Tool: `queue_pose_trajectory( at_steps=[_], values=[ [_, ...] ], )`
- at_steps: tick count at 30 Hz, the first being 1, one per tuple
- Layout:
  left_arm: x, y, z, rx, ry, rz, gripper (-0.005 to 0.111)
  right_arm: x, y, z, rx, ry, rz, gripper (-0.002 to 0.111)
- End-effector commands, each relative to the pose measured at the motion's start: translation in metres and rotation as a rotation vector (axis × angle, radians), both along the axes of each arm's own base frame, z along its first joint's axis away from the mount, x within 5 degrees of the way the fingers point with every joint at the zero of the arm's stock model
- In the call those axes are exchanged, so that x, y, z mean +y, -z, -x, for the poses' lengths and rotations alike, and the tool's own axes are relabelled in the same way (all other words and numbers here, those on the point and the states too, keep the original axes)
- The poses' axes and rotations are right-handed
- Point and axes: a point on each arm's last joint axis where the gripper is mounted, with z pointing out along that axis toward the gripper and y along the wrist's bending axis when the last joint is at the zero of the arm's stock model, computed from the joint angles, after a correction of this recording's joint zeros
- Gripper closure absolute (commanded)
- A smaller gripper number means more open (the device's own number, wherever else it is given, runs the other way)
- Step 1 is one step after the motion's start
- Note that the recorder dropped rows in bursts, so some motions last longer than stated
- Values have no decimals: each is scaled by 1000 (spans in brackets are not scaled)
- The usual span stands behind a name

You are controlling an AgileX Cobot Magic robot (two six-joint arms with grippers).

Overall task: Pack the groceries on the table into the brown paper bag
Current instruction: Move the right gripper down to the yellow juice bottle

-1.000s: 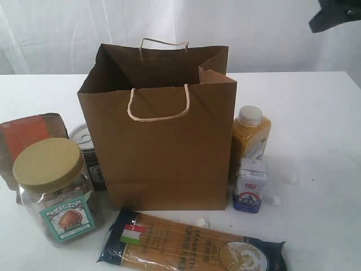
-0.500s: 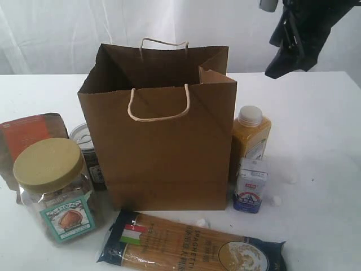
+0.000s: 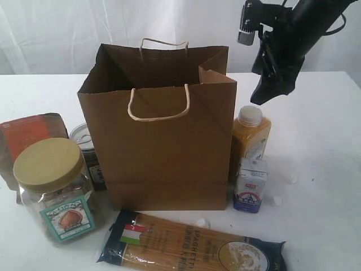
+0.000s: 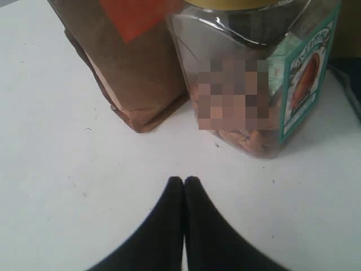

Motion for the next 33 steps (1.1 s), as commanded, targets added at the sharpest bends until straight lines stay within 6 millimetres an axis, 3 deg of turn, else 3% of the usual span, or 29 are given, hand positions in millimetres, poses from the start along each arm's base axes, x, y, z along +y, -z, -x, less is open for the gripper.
queue_pose_trajectory(
  at_steps=[1, 8, 18, 26, 33],
  values=[
    [0, 5, 1, 34, -2, -3, 107, 0, 5, 8, 35, -1, -14, 37],
    [0, 5, 1, 34, -2, -3, 107, -6, 39, 24, 154, -5, 46, 37],
    [0, 5, 1, 34, -2, -3, 107, -12, 53, 25, 158, -112, 145, 37],
    [0, 5, 1, 34, -2, -3, 107, -1, 57, 14, -13, -219, 186, 37],
    [0, 5, 1, 34, -2, -3, 107, 12, 87, 7, 55, -228, 145, 37]
  ],
)
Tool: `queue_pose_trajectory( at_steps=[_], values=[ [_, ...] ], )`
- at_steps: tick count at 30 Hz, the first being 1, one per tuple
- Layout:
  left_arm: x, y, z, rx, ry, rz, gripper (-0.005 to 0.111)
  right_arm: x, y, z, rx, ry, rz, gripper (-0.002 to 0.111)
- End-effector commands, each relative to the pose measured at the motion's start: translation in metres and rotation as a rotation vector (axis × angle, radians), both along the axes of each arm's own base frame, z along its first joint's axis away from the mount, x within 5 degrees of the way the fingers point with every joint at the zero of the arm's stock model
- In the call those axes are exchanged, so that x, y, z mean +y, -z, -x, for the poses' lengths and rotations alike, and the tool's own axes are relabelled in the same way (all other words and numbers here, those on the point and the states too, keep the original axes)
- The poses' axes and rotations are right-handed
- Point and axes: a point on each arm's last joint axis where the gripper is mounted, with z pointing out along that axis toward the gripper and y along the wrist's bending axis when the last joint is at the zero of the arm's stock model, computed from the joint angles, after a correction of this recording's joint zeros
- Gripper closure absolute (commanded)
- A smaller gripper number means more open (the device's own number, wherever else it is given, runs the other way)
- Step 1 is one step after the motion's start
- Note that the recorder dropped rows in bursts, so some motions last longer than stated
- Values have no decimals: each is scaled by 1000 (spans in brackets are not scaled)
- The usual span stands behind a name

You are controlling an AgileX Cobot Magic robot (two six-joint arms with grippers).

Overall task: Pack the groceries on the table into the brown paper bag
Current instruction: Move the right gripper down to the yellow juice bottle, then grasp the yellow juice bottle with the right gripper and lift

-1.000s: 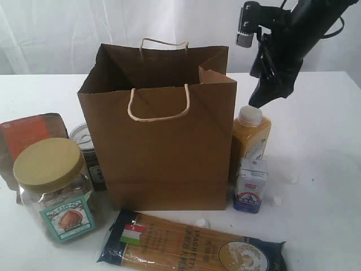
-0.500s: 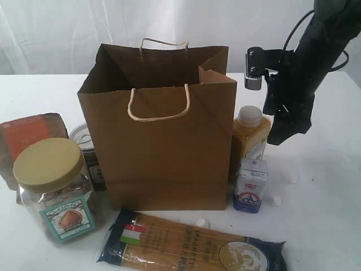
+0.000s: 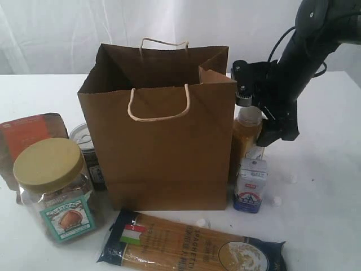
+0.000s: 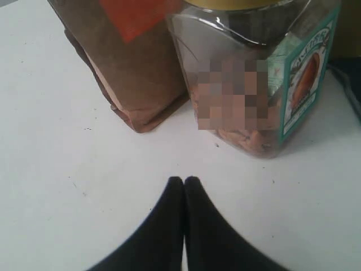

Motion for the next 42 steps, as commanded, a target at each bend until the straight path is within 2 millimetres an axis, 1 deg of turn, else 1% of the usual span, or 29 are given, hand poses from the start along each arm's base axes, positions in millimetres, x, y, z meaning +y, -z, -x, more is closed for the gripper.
queue_pose_trajectory(
  at_steps=[1, 3, 4, 5, 6, 8, 9, 10, 11, 12, 13, 17, 19, 21, 28, 30, 31, 32, 33, 36, 37, 39, 42],
  values=[
    [0, 5, 1, 34, -2, -3, 107, 9, 11, 0, 27, -19, -17, 37],
    [0, 5, 1, 34, -2, -3, 107, 9, 11, 0, 27, -19, -9, 44],
    [0, 5, 1, 34, -2, -3, 107, 9, 11, 1, 31, -20, -9, 50],
    [0, 5, 1, 34, -2, -3, 107, 9, 11, 1, 36, -21, -8, 58],
    [0, 5, 1, 34, -2, -3, 107, 9, 11, 3, 58, -26, -3, 70],
    [0, 5, 1, 34, -2, -3, 107, 8, 12, 9, 121, -27, 13, 90],
    [0, 5, 1, 34, -2, -3, 107, 5, 13, 11, 146, -14, 35, 95],
    [0, 5, 1, 34, -2, -3, 107, 1, 13, 13, 171, 10, 78, 103],
    [0, 5, 1, 34, -2, -3, 107, -3, 14, 13, 182, 27, 114, 107],
    [0, 5, 1, 34, -2, -3, 107, -10, 14, 12, 184, 60, 148, 108],
    [0, 5, 1, 34, -2, -3, 107, -19, 14, 10, 186, 137, 172, 108],
    [0, 5, 1, 34, -2, -3, 107, -35, 14, 7, 204, 305, 160, 108],
    [0, 5, 1, 34, -2, -3, 107, -40, 14, 6, 216, 377, 142, 108],
    [0, 5, 1, 34, -2, -3, 107, -41, 14, 6, 230, 455, 123, 108],
    [0, 5, 1, 34, -2, -3, 107, -34, 13, 5, 260, 611, 30, 107],
    [0, 5, 1, 34, -2, -3, 107, -34, 13, 5, 260, 613, 29, 100],
    [0, 5, 1, 34, -2, -3, 107, -34, 13, 3, 241, 616, 20, 90],
    [0, 5, 1, 34, -2, -3, 107, -33, 13, 2, 228, 619, 8, 84],
    [0, 5, 1, 34, -2, -3, 107, -32, 13, -1, 210, 627, -21, 73],
    [0, 5, 1, 34, -2, -3, 107, -28, 12, -5, 186, 644, -77, 51],
    [0, 5, 1, 34, -2, -3, 107, -25, 10, -9, 149, 658, -128, 43],
    [0, 5, 1, 34, -2, -3, 107, -21, 8, -17, 92, 685, -210, 41],
    [0, 5, 1, 34, -2, -3, 107, -20, 14, -25, 40, 677, -234, 41]
  ],
)
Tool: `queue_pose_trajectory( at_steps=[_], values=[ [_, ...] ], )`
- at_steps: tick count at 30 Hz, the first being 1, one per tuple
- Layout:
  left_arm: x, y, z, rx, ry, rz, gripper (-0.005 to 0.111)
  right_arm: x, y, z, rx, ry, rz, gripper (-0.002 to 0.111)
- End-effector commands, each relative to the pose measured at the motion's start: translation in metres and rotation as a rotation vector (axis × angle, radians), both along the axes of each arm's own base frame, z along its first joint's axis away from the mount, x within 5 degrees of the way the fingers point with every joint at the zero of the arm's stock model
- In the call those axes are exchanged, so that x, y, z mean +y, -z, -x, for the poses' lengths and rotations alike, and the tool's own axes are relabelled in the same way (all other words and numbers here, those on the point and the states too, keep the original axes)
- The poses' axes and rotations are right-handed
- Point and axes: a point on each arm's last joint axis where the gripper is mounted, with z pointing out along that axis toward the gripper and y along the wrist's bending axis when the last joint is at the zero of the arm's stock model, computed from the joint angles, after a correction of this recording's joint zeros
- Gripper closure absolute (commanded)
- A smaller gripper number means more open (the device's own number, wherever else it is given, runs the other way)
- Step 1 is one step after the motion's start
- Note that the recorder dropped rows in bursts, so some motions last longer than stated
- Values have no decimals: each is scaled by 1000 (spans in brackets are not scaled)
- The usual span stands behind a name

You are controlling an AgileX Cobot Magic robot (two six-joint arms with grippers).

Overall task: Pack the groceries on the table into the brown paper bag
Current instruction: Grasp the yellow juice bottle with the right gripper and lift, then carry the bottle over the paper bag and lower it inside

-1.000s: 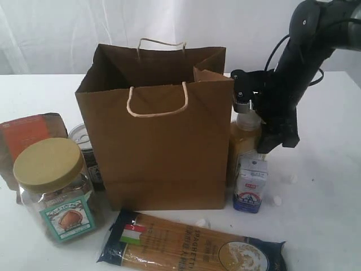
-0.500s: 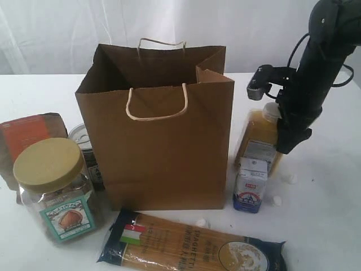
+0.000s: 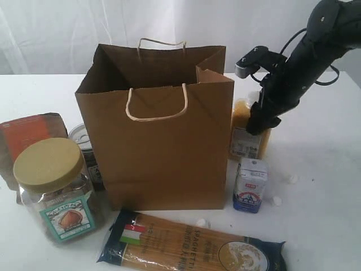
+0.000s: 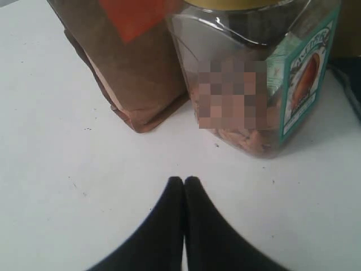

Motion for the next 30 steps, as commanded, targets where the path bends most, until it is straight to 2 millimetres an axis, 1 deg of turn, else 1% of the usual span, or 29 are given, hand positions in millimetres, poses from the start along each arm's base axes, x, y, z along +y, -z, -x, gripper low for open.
queue_pose_trajectory(
  at_steps=[1, 6, 9, 11, 15, 16, 18, 23, 27, 30],
  values=[
    [0, 5, 1, 34, -2, -3, 107, -1, 11, -10, -59, -5, -7, 41],
    [0, 5, 1, 34, -2, -3, 107, 1, 28, -15, -44, -57, -12, 43],
    [0, 5, 1, 34, -2, -3, 107, 5, 36, -17, -26, -41, -53, 49],
    [0, 5, 1, 34, -2, -3, 107, 5, 37, -17, -18, -26, -60, 59],
    [0, 5, 1, 34, -2, -3, 107, 4, 34, -16, 16, 78, -76, 90],
    [0, 5, 1, 34, -2, -3, 107, 2, 30, -15, 13, 95, -67, 98],
    [0, 5, 1, 34, -2, -3, 107, 0, 22, -12, 14, 112, -45, 108],
    [0, 5, 1, 34, -2, -3, 107, -10, -17, 3, -14, 175, 23, 108],
    [0, 5, 1, 34, -2, -3, 107, -14, -57, 21, -61, 220, 7, 108],
    [0, 5, 1, 34, -2, -3, 107, -16, -89, 36, -130, 259, -28, 108]
  ],
)
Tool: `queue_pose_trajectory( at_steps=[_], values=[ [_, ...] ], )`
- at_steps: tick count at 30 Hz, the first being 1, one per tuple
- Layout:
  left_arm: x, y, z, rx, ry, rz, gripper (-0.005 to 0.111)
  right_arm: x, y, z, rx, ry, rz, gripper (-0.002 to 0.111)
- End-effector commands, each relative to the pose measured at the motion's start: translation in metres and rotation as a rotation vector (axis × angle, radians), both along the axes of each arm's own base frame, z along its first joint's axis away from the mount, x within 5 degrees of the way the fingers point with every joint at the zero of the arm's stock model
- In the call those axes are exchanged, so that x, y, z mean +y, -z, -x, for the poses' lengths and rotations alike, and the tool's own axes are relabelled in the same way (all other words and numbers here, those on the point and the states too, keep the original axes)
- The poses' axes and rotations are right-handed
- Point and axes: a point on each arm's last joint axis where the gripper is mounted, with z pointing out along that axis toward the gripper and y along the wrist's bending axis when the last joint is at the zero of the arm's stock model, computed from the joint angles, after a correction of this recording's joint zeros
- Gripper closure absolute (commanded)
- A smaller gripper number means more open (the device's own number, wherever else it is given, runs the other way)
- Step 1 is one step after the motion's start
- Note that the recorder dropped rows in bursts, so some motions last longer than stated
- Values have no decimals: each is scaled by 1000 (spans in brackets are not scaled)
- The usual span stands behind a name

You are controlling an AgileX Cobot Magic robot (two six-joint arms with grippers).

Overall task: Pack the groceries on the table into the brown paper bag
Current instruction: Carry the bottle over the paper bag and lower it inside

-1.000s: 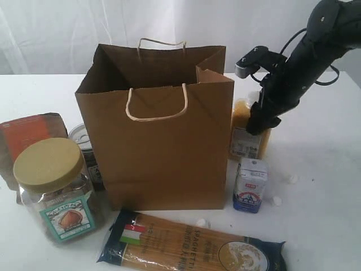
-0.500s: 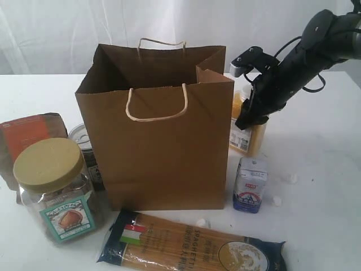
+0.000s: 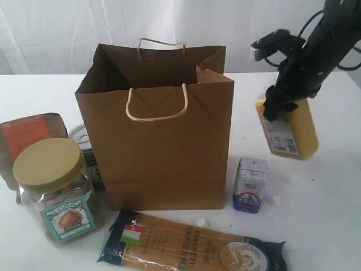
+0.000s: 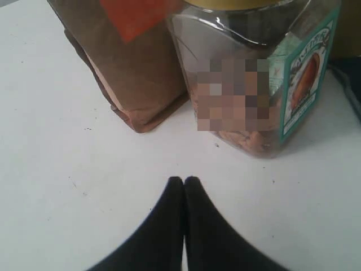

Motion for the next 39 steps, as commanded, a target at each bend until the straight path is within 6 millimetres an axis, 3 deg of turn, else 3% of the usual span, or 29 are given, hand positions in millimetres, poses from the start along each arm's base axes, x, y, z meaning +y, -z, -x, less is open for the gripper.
queue_pose_trajectory(
  at_steps=[1, 9, 13, 17, 21, 24, 27, 34, 39],
  values=[
    [0, 5, 1, 34, -2, -3, 107, -4, -59, 22, -153, 74, -61, 108],
    [0, 5, 1, 34, -2, -3, 107, -8, -137, 66, -370, 149, -168, 108],
    [0, 5, 1, 34, -2, -3, 107, -11, -189, 94, -553, 182, -265, 108],
    [0, 5, 1, 34, -2, -3, 107, -3, -233, 116, -712, 177, -510, 108],
    [0, 5, 1, 34, -2, -3, 107, 12, -257, 124, -753, 114, -812, 108],
    [0, 5, 1, 34, -2, -3, 107, 24, -261, 118, -709, 72, -1018, 108],
    [0, 5, 1, 34, -2, -3, 107, 39, -255, 107, -657, 33, -1102, 108],
    [0, 5, 1, 34, -2, -3, 107, 96, -212, 79, -468, -72, -1102, 108],
    [0, 5, 1, 34, -2, -3, 107, 127, -185, 68, -406, -135, -1063, 108]
  ],
)
